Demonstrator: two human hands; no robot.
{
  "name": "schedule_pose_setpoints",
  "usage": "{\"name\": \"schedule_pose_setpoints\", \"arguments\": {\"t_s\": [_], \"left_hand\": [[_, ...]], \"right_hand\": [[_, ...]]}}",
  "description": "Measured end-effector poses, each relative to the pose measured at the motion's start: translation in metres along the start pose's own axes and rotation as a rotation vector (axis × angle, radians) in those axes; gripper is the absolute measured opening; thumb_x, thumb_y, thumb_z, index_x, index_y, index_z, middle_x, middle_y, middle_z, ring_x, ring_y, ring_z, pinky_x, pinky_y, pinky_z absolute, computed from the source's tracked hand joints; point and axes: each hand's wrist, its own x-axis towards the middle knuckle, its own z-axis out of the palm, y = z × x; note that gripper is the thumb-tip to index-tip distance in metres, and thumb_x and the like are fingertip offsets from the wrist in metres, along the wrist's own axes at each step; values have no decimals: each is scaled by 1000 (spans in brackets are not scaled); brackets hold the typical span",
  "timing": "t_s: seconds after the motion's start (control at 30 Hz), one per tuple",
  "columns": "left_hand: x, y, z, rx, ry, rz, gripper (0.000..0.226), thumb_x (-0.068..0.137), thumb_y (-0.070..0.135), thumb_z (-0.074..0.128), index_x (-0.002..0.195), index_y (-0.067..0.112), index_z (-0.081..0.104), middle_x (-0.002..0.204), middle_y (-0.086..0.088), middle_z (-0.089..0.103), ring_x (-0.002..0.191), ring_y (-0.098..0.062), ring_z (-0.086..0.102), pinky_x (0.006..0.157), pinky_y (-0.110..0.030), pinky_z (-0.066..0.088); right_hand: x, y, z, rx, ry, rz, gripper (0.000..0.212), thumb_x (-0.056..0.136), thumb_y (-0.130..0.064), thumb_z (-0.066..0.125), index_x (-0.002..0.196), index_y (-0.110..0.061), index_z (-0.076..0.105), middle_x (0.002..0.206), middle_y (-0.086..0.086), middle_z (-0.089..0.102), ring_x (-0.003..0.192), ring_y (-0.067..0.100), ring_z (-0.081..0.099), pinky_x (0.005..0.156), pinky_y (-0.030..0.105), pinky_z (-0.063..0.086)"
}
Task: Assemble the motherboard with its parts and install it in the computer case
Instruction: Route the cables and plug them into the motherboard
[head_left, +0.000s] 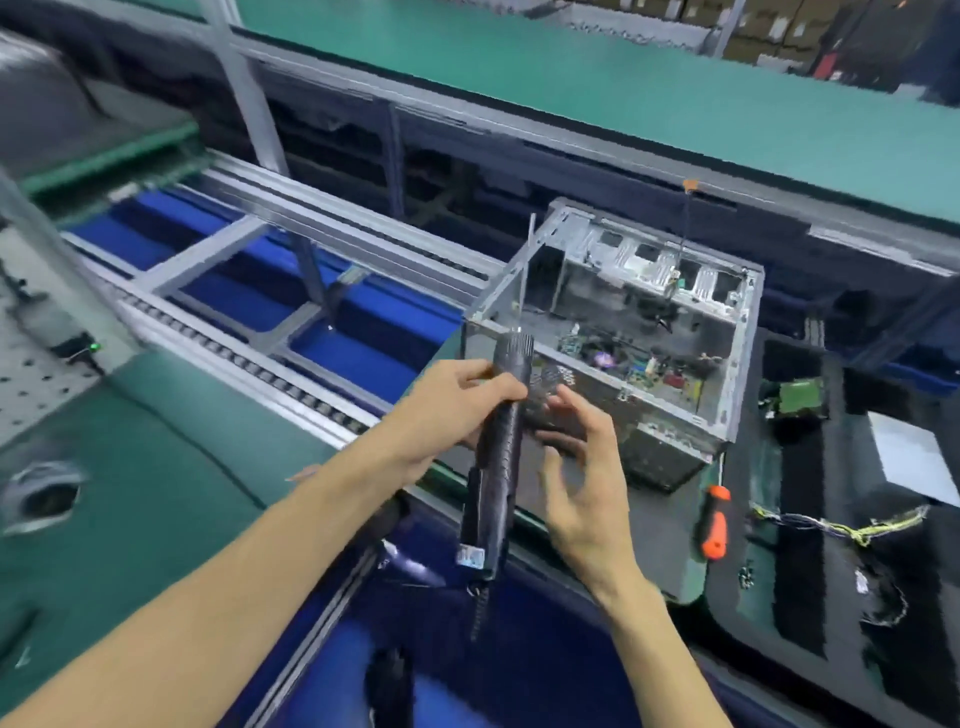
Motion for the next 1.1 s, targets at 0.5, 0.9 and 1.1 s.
{"name": "schedule_pose_setpoints", "arguments": {"t_s": [0.5,0.9,1.1], "left_hand": [[-110,-164,-209,-202,539,-247,13,90,18,60,79,16,65,64,6,57,52,-5,55,48,-18,46],[-129,-297,-320,-81,697,-512,9,83,31,68,81,24,73,60,16,64,61,-8,58,57,-22,42],[-108,-331,-340,169,686,-518,8,84,31,72,78,28,68,67,12,66,68,-9,59,59,-23,40]], "right_hand": [[-38,-42,262,323,-413,311,31,100,-14,48,122,-31,60,102,-8,67,101,21,65,84,32,56],[-87,-3,433,190,-610,520,29,104,-10,51,124,-30,58,104,-6,65,93,5,64,81,36,58],[-99,17,459,79,-671,586,30,101,-8,55,124,-27,56,107,2,65,97,-1,59,76,7,42]]}}
